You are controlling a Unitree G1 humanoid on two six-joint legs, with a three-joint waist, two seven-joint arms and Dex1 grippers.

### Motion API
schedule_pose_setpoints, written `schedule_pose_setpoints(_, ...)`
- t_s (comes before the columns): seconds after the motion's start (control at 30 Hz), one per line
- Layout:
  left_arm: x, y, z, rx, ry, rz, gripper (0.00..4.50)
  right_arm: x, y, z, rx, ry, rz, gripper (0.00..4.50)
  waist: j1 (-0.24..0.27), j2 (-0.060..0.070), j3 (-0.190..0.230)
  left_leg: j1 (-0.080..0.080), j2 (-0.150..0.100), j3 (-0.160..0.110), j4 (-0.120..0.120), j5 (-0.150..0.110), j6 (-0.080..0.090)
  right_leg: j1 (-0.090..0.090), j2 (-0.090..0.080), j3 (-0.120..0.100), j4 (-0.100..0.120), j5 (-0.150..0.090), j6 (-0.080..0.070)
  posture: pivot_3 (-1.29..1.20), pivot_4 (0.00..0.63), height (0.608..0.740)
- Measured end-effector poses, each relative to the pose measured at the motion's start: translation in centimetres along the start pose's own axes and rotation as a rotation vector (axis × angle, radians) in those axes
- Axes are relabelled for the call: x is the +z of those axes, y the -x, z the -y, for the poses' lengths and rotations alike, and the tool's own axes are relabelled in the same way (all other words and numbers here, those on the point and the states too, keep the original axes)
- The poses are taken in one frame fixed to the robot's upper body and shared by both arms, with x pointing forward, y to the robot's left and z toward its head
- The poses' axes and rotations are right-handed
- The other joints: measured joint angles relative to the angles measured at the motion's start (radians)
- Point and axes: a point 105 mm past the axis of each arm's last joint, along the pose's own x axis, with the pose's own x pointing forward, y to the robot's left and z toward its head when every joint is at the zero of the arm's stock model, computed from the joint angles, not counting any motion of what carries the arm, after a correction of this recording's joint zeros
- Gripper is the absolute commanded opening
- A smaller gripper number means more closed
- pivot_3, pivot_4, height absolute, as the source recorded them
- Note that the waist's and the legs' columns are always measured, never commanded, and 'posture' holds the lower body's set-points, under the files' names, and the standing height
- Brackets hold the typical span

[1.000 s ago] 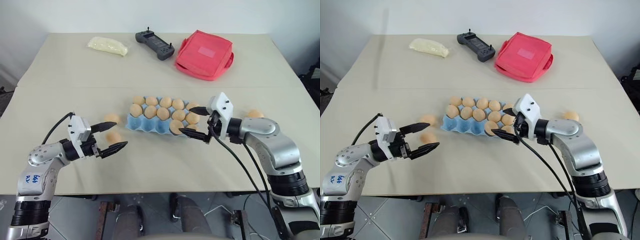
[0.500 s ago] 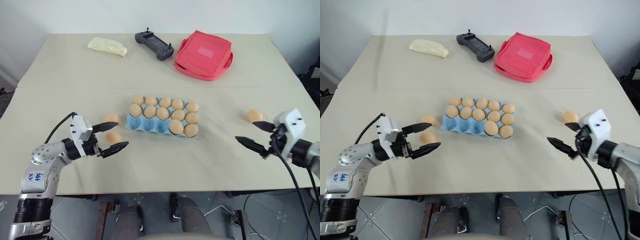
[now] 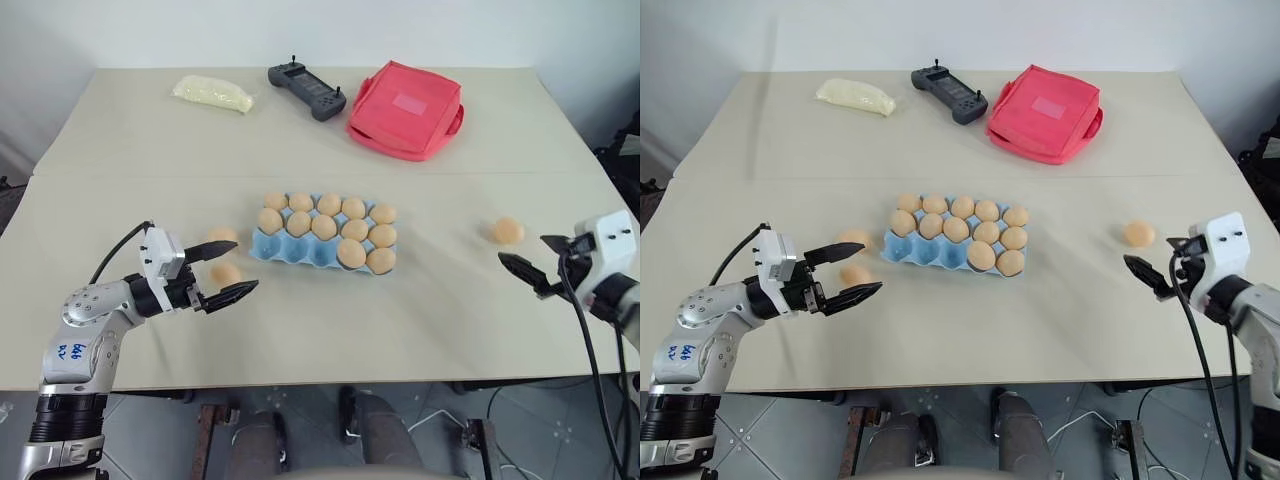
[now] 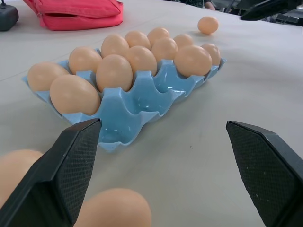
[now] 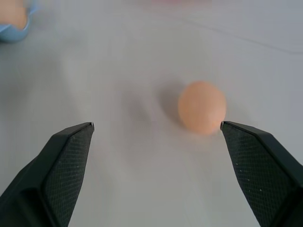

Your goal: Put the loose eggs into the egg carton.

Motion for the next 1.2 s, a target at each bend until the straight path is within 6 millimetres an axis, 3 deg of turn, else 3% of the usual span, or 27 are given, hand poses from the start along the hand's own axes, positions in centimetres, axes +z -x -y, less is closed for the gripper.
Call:
schedule_pose_setpoints(0.17, -0.6, 0.4, 0.1, 0.022, 0.018, -0.012, 4.5, 1.0, -3.2, 1.5, -0.079, -0.04, 0.049, 4.48, 0.0, 0.0, 0.0, 0.0, 0.0, 0.0, 0.0, 0.0, -0.001, -0.001, 0.0, 0.0, 0.002, 0.0, 0.0, 0.0, 0.15, 0.74)
schedule_pose_setpoints(0.37, -0.5, 0.8, 0.6, 0.046, 0.011, -0.018, 4.5, -0.4, -6.8, 2.1, -0.138, -0.065, 0.0, 4.48, -0.001, 0.001, 0.0, 0.0, 0.0, 0.0, 0.0, 0.0, -0.002, -0.001, 0.0, 0.0, 0.002, 0.0, 0.0, 0.0, 0.15, 0.74)
schedule_pose_setpoints(0.47, -0.5, 1.2, 0.8, 0.06, 0.011, -0.023, 4.5, -1.5, -7.6, 3.0, -0.183, -0.08, -0.035, 4.48, -0.001, 0.001, 0.0, 0.0, 0.0, 0.0, 0.0, 0.001, -0.002, -0.001, 0.0, 0.0, 0.002, 0.0, 0.0, 0.0, 0.15, 0.74)
schedule_pose_setpoints(0.63, -0.5, 1.4, 1.0, 0.076, 0.01, -0.028, 4.5, -2.5, -8.6, 2.6, -0.175, -0.108, -0.07, 4.48, -0.001, 0.001, 0.0, 0.0, 0.0, 0.0, 0.0, 0.001, -0.002, -0.001, 0.0, 0.0, 0.003, 0.0, 0.0, 0.0, 0.15, 0.74)
schedule_pose_setpoints(0.73, -0.5, 1.5, 1.0, 0.082, 0.01, -0.028, 4.5, -2.6, -8.9, 2.7, -0.175, -0.122, -0.072, 3.88, -0.004, 0.001, 0.0, 0.0, 0.0, 0.0, 0.0, 0.001, -0.002, -0.001, -0.001, 0.0, 0.004, 0.0, 0.0, 0.0, 0.15, 0.74)
schedule_pose_setpoints(0.93, -0.5, 1.7, 0.9, 0.096, 0.01, -0.028, 4.5, -2.4, -9.1, 2.5, -0.169, -0.123, -0.064, 1.82, -0.012, 0.001, 0.0, 0.0, 0.0, 0.0, 0.0, 0.001, -0.002, -0.001, -0.001, 0.0, 0.004, 0.0, 0.0, 0.0, 0.15, 0.74)
schedule_pose_setpoints(1.07, -0.4, 1.8, 0.8, 0.102, 0.007, -0.026, 4.5, -0.5, -8.8, 1.0, -0.094, -0.093, -0.009, 1.67, -0.017, 0.002, 0.001, 0.0, 0.0, -0.001, 0.0, 0.001, -0.002, -0.001, -0.002, 0.0, 0.005, 0.0, 0.0, 0.0, 0.15, 0.74)
schedule_pose_setpoints(1.2, -0.1, 1.7, 0.7, 0.099, -0.001, -0.02, 4.5, 3.5, -8.3, -3.3, 0.089, -0.033, 0.084, 1.67, -0.024, 0.002, 0.001, 0.001, 0.001, -0.001, 0.0, 0.001, -0.002, -0.001, -0.001, 0.0, 0.005, 0.0, 0.0, 0.0, 0.15, 0.74)
